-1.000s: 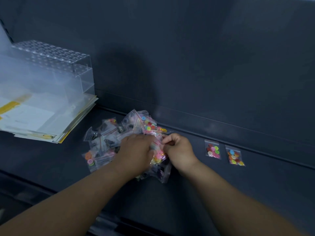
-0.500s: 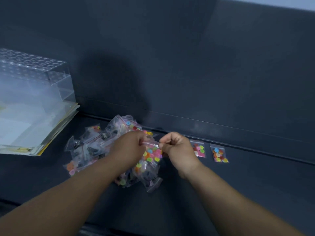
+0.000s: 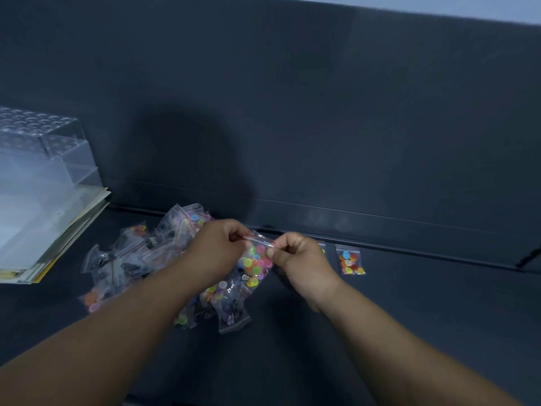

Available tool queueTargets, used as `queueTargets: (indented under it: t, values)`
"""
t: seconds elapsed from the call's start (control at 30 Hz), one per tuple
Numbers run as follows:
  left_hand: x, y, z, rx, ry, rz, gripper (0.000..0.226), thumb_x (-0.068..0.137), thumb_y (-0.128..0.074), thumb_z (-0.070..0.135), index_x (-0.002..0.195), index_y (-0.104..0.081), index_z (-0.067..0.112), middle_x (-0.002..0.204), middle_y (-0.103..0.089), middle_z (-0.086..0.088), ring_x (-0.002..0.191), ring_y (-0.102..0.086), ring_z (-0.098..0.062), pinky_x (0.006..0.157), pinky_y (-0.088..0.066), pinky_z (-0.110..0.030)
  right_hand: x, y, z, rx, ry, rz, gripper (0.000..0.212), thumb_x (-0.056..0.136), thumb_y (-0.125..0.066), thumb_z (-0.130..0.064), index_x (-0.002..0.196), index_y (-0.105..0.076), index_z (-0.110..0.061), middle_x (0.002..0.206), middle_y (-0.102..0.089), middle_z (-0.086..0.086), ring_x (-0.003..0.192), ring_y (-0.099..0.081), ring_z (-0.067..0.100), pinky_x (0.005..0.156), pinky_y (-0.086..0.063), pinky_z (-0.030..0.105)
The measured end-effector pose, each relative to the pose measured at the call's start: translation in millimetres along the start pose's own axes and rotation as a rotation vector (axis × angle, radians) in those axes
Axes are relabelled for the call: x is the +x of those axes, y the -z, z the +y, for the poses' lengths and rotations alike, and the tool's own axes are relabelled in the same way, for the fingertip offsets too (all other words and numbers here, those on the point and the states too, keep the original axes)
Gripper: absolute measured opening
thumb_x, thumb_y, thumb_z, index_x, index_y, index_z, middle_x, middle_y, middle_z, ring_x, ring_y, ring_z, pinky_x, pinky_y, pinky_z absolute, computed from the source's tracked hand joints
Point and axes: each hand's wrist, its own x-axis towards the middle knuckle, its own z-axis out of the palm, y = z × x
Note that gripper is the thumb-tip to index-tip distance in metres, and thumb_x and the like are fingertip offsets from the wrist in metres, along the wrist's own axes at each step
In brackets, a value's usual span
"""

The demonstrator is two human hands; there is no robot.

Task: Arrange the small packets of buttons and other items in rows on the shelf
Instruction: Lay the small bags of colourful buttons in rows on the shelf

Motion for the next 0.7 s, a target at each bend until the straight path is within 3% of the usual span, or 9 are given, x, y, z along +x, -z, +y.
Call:
queueTargets:
  t: [0.13,0.33,0.53,0.6,0.7]
  values:
    - [1,-12,7,-0.025,-0.009,-0.042,0.024,0.084,-0.06,-0.003,0.078,-0.064,0.021,0.066,-0.058,0.002,0.051,-0.05,-0.007,0.046,-0.041,-0.018,-6,12,-4,0.104,-0.089,-0.004,0.02,0.091,-0.057,-0.005,0.074,-0.053,-0.015,0.066,-0.059,-0.001,0.055,-0.054,0.007,0.05,-0.046,0.018]
    - [3,-25,3,0.088,0.005,-0.079,0.034,0.08,-0.057,-0.01,0.089,-0.061,0.023,0.088,-0.062,0.004,0.08,-0.058,-0.012,0.068,-0.05,-0.023,-9,33,-3,0.163,-0.142,0.081,0.022,0.091,-0.054,-0.004,0.072,-0.051,-0.015,0.07,-0.063,0.005,0.058,-0.058,0.012,0.048,-0.048,0.019]
    - [2,-23,-1,0.331,0.04,-0.073,0.031,0.085,-0.063,0.008,0.114,-0.061,0.017,0.112,-0.063,0.0,0.098,-0.06,-0.013,0.082,-0.047,-0.025,-11,53,5,0.181,-0.195,0.129,0.02,0.092,-0.054,-0.005,0.075,-0.051,-0.015,0.08,-0.065,0.008,0.065,-0.06,0.017,0.049,-0.048,0.021]
    - [-1,-31,9,0.239,0.037,-0.072,0.021,0.088,-0.063,0.021,0.108,-0.062,0.019,0.105,-0.066,0.001,0.088,-0.064,-0.015,0.081,-0.052,-0.031,-12,58,8,0.186,-0.206,0.131,0.019,0.092,-0.054,-0.006,0.076,-0.051,-0.015,0.083,-0.065,0.009,0.067,-0.062,0.018,0.049,-0.048,0.021]
    - [-8,-51,31,0.036,0.068,-0.118,0.015,0.089,-0.062,0.032,0.094,-0.063,0.018,0.085,-0.065,0.0,0.066,-0.06,-0.011,0.065,-0.05,-0.028,-16,67,9,0.205,-0.21,0.134,0.019,0.092,-0.055,-0.005,0.076,-0.052,-0.015,0.082,-0.066,0.011,0.067,-0.063,0.019,0.05,-0.049,0.022]
